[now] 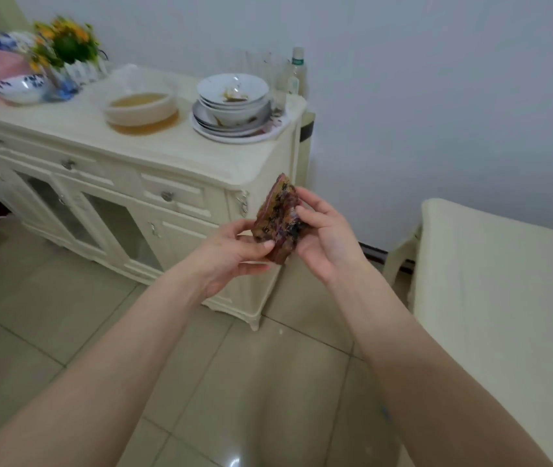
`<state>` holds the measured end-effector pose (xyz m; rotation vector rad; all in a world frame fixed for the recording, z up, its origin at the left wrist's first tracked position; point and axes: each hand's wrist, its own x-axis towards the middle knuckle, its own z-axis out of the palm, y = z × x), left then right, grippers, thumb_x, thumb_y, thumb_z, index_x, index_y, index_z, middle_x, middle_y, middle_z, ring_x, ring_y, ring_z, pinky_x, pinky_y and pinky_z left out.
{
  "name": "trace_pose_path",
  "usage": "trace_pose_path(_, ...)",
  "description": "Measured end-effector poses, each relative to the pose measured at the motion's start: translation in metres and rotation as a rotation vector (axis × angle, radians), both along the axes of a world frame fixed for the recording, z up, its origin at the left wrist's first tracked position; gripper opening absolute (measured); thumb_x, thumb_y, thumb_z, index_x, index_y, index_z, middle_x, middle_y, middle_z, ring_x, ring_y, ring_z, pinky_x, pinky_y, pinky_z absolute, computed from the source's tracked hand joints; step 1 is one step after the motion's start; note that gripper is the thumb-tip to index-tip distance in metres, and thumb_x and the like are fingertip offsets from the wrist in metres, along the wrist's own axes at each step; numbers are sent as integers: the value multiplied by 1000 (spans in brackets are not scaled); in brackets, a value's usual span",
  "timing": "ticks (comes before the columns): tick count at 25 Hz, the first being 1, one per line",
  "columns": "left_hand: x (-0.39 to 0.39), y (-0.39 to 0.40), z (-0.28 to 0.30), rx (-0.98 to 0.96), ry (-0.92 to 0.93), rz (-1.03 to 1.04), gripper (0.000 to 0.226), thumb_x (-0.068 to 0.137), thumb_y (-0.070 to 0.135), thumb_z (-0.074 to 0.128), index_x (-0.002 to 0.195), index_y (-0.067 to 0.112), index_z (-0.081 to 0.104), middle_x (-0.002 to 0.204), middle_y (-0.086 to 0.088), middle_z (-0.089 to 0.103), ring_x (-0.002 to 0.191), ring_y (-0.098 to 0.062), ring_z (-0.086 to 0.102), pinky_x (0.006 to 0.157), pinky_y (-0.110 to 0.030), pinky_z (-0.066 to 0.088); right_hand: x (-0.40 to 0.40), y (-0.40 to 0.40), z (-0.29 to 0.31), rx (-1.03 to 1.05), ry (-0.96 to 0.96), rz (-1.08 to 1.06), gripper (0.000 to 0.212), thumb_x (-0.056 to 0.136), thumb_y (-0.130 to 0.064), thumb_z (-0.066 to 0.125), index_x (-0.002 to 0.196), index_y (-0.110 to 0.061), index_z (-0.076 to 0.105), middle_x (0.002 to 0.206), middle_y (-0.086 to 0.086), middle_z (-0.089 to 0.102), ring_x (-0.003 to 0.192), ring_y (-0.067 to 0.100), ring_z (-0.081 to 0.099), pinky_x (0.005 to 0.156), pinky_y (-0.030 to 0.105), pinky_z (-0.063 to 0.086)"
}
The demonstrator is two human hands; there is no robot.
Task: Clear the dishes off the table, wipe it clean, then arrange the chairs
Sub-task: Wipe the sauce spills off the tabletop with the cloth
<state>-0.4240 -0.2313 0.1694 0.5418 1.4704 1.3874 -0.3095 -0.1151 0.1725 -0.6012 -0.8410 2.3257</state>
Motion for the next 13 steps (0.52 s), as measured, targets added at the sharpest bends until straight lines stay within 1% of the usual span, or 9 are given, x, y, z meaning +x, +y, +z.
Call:
trace_pose_path(2,-54,-10,14,16,14,100,41,83,-8,62,121,0,52,86,-12,66,81,-28,66,85,-46,55,-51,-9,13,26,-2,19,33,90,11,42,111,-7,59,103,14,64,80,21,64,89,51,48)
trace_pose_path(4,-99,-14,24,35,25,176,37,84,-11,58,119,0,53,91,-13,66,77,-27,67,79,-44,58,-92,-10,21,89,-21,39,33,89,12,43,110,-8,60,92,11,66,65,16,64,79,46,52)
trace_pose_path(5,-120,-14,28,48,41,204,36,84,-12,57,118,0,54,95,-15,65,76,-26,67,75,-43,59,-112,-9,24,125,-33,45,33,89,12,43,109,-8,60,87,9,66,61,15,63,75,43,51)
trace_pose_path(7,-164,-8,38,70,95,259,33,85,-12,55,116,2,56,98,-15,63,77,-25,66,69,-40,60,-158,-4,33,178,-38,46,33,88,12,45,108,-9,61,86,8,65,63,17,61,73,41,49)
trace_pose_path(10,-232,7,55,90,220,369,32,87,-11,54,110,11,57,92,-8,61,77,-23,65,66,-34,60,-227,11,46,257,-39,23,34,87,13,47,110,-8,60,89,8,63,73,21,61,74,42,49)
trace_pose_path(13,-306,25,66,107,372,458,35,87,-8,55,113,14,59,97,-9,59,79,-23,65,61,-29,57,-300,33,53,356,-70,33,34,87,12,49,115,-4,58,95,9,62,79,24,60,66,37,46)
